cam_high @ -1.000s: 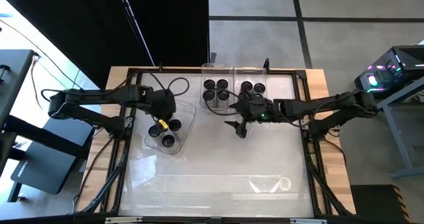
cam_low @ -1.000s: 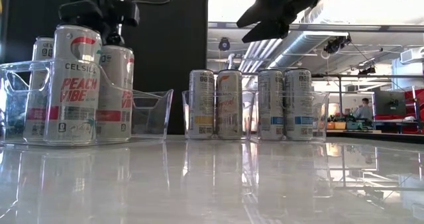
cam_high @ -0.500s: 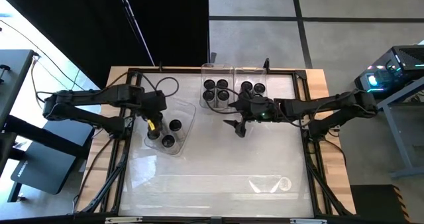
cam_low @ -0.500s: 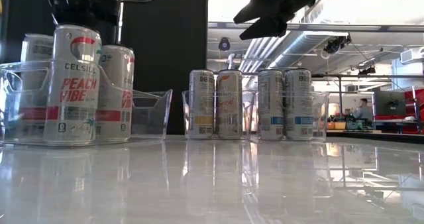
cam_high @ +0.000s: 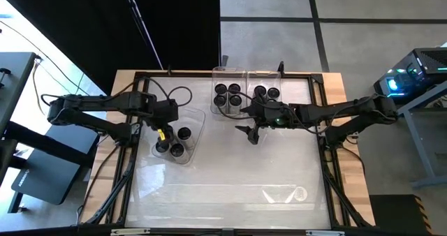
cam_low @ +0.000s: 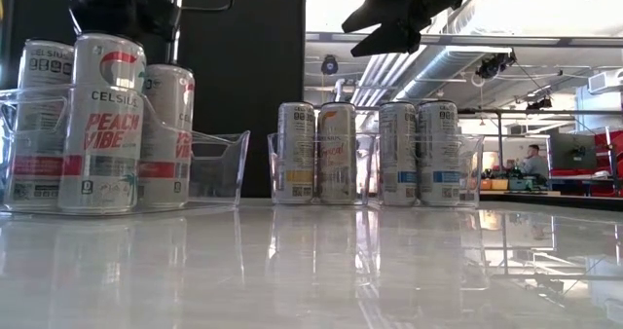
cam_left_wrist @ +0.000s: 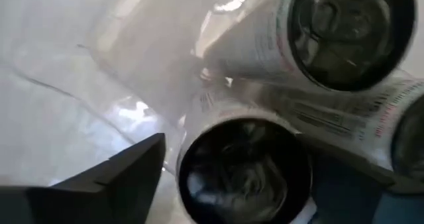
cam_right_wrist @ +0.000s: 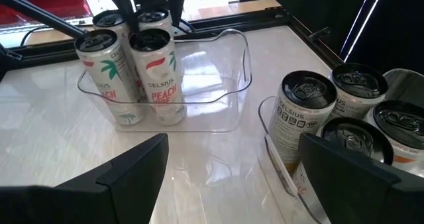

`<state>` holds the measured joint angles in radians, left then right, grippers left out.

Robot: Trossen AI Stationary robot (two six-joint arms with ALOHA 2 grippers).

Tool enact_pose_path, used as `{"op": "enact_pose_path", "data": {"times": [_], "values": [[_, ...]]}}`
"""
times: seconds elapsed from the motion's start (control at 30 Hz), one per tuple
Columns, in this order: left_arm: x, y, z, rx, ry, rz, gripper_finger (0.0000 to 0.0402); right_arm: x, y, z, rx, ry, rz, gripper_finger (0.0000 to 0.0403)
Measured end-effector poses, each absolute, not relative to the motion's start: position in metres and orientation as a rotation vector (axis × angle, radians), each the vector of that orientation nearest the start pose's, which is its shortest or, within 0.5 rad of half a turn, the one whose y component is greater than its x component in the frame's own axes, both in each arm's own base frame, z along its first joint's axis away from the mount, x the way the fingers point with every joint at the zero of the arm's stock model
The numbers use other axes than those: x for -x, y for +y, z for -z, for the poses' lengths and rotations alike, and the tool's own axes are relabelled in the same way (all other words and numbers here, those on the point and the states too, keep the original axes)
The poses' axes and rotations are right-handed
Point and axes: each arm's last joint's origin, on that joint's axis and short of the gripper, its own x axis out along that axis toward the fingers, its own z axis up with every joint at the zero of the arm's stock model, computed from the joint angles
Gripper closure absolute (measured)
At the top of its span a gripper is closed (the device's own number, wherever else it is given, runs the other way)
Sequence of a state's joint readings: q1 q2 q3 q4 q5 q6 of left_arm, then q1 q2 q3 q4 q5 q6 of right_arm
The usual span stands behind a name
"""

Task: Sort soda cans
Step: Adjust the white pink soda cans, then move the bottom left transparent bin to the left side of the top middle transparent bin

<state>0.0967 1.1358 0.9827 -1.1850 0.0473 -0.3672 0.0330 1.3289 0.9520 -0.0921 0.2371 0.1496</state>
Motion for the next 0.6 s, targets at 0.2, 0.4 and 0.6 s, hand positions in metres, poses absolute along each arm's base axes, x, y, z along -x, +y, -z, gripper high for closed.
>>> {"op": "enact_pose_path", "data": {"times": [0.2, 0.4, 0.6], "values": [[-0.179, 0.015, -0.277, 0.462, 1.311, -0.261, 0.0054, -0.292, 0.003, -0.282, -0.083, 0.450, 0.235, 0.0069], [-0.174, 0.015, -0.320, 0.405, 1.241, -0.307, 0.0053, -0.292, 0.003, -0.282, -0.083, 0.450, 0.235, 0.0069], [-0.162, -0.013, -0.348, 0.346, 1.097, -0.195, 0.0059, -0.292, 0.003, -0.282, -0.090, 0.449, 0.235, 0.0069]]}}
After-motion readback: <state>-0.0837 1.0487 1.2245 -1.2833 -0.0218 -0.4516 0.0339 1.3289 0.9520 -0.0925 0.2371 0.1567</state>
